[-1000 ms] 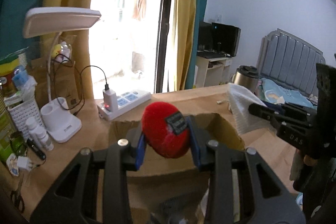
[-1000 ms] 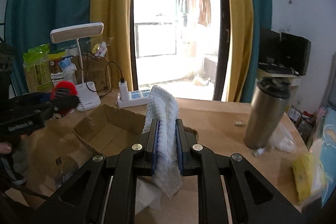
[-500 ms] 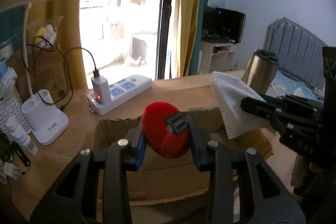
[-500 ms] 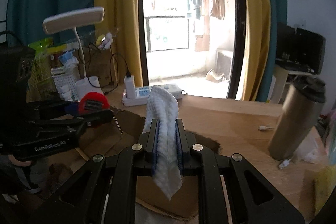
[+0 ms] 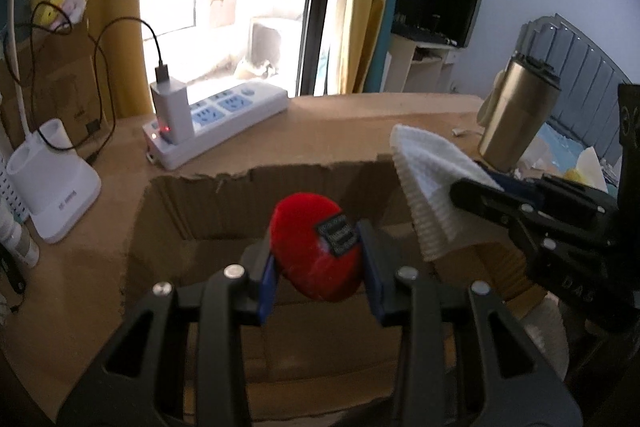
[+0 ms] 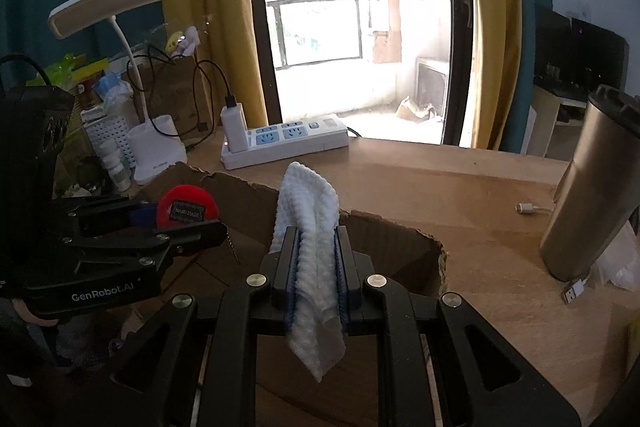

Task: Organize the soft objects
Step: 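Carry the tape measure and wipes into the cardboard box and release both, then grasp the white towel with the right tool while the left tool grasps the brown plush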

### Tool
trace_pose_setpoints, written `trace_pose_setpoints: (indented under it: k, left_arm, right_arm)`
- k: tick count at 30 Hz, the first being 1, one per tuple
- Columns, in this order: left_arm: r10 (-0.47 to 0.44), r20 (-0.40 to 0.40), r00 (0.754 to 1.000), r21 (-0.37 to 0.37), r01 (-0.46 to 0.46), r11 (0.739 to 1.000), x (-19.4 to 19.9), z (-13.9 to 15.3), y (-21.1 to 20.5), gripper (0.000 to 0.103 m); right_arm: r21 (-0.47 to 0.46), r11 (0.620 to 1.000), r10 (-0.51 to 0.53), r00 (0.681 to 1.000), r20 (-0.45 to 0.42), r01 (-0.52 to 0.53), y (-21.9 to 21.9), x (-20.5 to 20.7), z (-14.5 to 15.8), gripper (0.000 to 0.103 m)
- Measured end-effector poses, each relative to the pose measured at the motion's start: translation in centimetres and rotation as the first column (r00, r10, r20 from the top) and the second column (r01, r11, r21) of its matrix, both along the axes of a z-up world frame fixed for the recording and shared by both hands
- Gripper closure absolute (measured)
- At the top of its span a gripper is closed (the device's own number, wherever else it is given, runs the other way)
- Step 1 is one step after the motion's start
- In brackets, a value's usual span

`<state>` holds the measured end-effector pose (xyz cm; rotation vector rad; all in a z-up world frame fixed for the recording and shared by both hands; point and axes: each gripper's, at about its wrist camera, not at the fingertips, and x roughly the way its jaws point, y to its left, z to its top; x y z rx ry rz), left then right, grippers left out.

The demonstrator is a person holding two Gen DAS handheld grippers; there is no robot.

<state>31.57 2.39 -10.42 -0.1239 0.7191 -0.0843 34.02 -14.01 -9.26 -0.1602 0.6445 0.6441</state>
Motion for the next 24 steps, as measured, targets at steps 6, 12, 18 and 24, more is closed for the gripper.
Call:
trace_pose_setpoints:
  k: [6,12,18,24]
  left_arm:
    - [-0.001,-0.008,1.0,-0.008,0.001,1.0,-0.3,0.5,-0.2,0.046]
    - [0.012,0.051,0.999,-0.012,-0.011,1.0,-2.0,2.2,0.0,0.033]
    - [0.019,0.094,0.995,-0.005,-0.019,1.0,-4.3,4.0,0.2,0.025]
    - [0.025,0.146,0.989,-0.017,-0.022,1.0,-7.0,5.9,0.5,0.024]
  right_arm:
    - [0.004,1.0,-0.027,1.0,0.004,0.027,-0.2,-0.3,0.9,0.053]
    - [0.019,0.998,-0.063,0.997,0.047,0.062,-0.7,-1.8,2.7,0.04]
    - [0.031,0.994,-0.103,0.992,0.078,0.101,-1.7,-3.6,4.2,0.039]
    - [0.032,0.992,-0.123,0.985,0.121,0.12,-2.5,-6.0,5.9,0.039]
